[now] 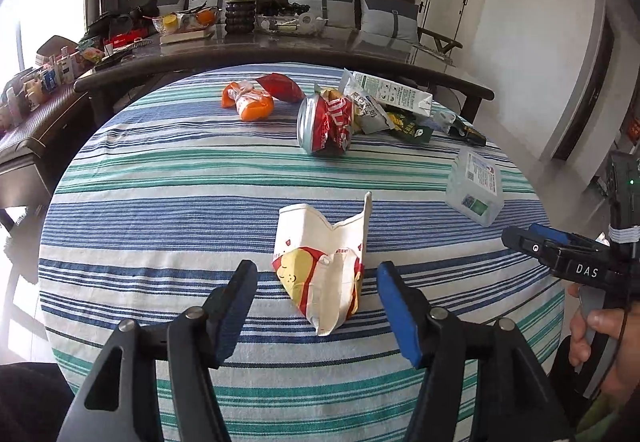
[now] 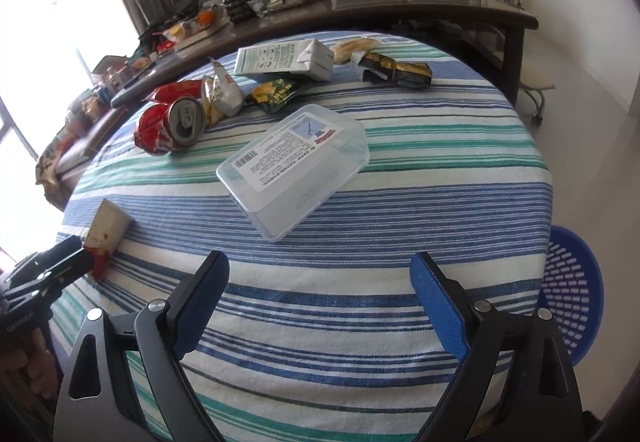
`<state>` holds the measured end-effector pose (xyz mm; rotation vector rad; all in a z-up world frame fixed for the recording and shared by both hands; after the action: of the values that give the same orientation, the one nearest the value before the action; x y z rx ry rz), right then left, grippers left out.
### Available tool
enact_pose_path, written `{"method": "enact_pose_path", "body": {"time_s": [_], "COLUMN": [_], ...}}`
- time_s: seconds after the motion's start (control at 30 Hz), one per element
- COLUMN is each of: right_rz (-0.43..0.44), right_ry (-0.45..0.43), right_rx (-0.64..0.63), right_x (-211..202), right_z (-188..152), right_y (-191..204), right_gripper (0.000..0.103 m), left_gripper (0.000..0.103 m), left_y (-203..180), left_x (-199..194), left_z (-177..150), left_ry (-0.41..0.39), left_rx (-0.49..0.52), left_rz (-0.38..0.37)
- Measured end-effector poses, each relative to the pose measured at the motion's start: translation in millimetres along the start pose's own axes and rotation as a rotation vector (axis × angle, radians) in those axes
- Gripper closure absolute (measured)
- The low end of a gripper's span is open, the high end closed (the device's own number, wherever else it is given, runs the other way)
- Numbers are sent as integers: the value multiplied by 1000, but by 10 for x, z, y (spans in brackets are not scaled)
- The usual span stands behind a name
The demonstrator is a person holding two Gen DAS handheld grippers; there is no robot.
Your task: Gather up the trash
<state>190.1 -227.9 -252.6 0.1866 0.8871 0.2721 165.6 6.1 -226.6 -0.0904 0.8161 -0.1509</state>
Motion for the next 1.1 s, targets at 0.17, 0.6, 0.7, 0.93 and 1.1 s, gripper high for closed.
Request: {"method": "enact_pose_path", "body": {"time_s": [0.17,0.6,0.7,0.93,1.1], "right_rz": [10,-119,-85,-14,-5], "right_ry": [3,14,21,35,54], "right_rx": [17,24,-14,49,28], "right_x": [63,459,302,-38,-15], "right_z": [38,416,304,215,439], "right_y": [110,184,27,-272,-99], "right_gripper": [5,26,29,14,10], "left_gripper": [28,27,27,28,54], "left_y": [68,3,47,-205,-365], "left_x": [185,267,145,-5,136], "left_z": [-108,-69,-72,85,121], "left_ry": [113,101,79,-19,2], "left_rx": [-34,32,8,97,142], "left_rz": [-25,11,-17,-30,-20]}}
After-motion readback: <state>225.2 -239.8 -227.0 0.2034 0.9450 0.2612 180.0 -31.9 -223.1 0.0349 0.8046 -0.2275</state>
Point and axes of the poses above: each gripper's, at about its wrist camera, not at the fingertips, and x roughly the way its jaws point, y to its left, z to its top, the point moved 8 cm from there along x, roughly the way its jaws point, and after that the axes turned 2 degrees about z, right-handed, at the moved point
